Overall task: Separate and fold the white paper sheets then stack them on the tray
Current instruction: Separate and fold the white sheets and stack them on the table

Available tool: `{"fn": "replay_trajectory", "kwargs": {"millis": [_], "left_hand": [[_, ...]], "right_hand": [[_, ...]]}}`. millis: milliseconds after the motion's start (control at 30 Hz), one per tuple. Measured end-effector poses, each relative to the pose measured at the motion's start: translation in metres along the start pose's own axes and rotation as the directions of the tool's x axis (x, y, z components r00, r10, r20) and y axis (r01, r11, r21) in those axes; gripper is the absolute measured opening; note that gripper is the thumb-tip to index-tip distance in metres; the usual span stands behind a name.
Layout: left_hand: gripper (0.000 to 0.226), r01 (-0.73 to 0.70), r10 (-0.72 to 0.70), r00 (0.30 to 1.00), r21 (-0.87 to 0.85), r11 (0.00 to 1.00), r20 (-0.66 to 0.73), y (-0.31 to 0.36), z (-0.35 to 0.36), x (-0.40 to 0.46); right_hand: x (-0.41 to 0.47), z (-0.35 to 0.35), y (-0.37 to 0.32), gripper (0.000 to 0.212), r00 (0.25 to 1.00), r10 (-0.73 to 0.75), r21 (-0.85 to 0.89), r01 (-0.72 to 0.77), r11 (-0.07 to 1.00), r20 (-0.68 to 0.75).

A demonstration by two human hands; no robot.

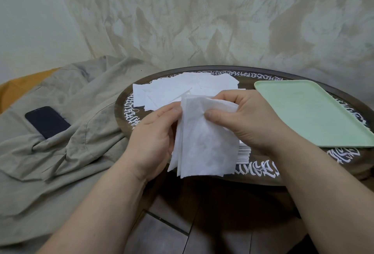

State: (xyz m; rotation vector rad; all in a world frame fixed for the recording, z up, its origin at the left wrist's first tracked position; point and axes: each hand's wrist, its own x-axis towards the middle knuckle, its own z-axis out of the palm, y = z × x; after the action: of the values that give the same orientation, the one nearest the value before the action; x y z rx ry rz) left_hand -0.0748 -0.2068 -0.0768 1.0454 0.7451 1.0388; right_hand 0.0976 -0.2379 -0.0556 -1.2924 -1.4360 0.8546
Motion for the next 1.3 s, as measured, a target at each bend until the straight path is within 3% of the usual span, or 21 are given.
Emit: {"fn": "replay_trajectory", "kwargs": {"millis": [100,233,533,700,967,1167,1300], "left_hand": [[0.049,-0.019,0.02,1.0,-0.054,0.998,0.017,-0.001,0.003,-0.001],[0.028,-0.063,0.061,0.998,-0.044,0.997,-0.031,-0.006,0.007,0.001],[0.032,-0.03,0.03,0.999,-0.025,0.999,-0.014,-0.009,0.009,0.003],[0.032,-0.003,0.003,1.0,-0.062,0.998,-0.004,-0.009,0.01,0.004],[0.032,-0.02,0.018,1.0,-0.086,0.996,-0.024,-0.014,0.008,0.007],[0.021,-0.087,0.086,0.995,0.018,0.996,0.05,-0.017,0.01,0.004],[0.023,-0.127,0.127,0.992,0.083,0.988,0.0,-0.022,0.011,0.005]], "right_hand": [[0.0,0.0,-0.001,0.017,0.999,0.016,0.035,-0.014,0.999,-0.034],[0.0,0.001,0.0,0.015,0.998,0.033,0.056,-0.03,0.998,-0.05],[0.003,0.0,0.0,0.028,0.986,0.164,0.216,-0.157,0.964,-0.013],[0.002,-0.001,-0.001,0.016,0.985,0.171,0.272,-0.169,0.948,0.015],[0.002,0.0,-0.001,0.022,0.992,0.12,0.233,-0.109,0.966,-0.032],[0.002,0.001,0.001,0.028,0.994,0.094,0.198,-0.081,0.977,-0.057],[0.003,0.005,0.003,0.028,0.993,0.088,0.196,-0.073,0.978,-0.072]]}}
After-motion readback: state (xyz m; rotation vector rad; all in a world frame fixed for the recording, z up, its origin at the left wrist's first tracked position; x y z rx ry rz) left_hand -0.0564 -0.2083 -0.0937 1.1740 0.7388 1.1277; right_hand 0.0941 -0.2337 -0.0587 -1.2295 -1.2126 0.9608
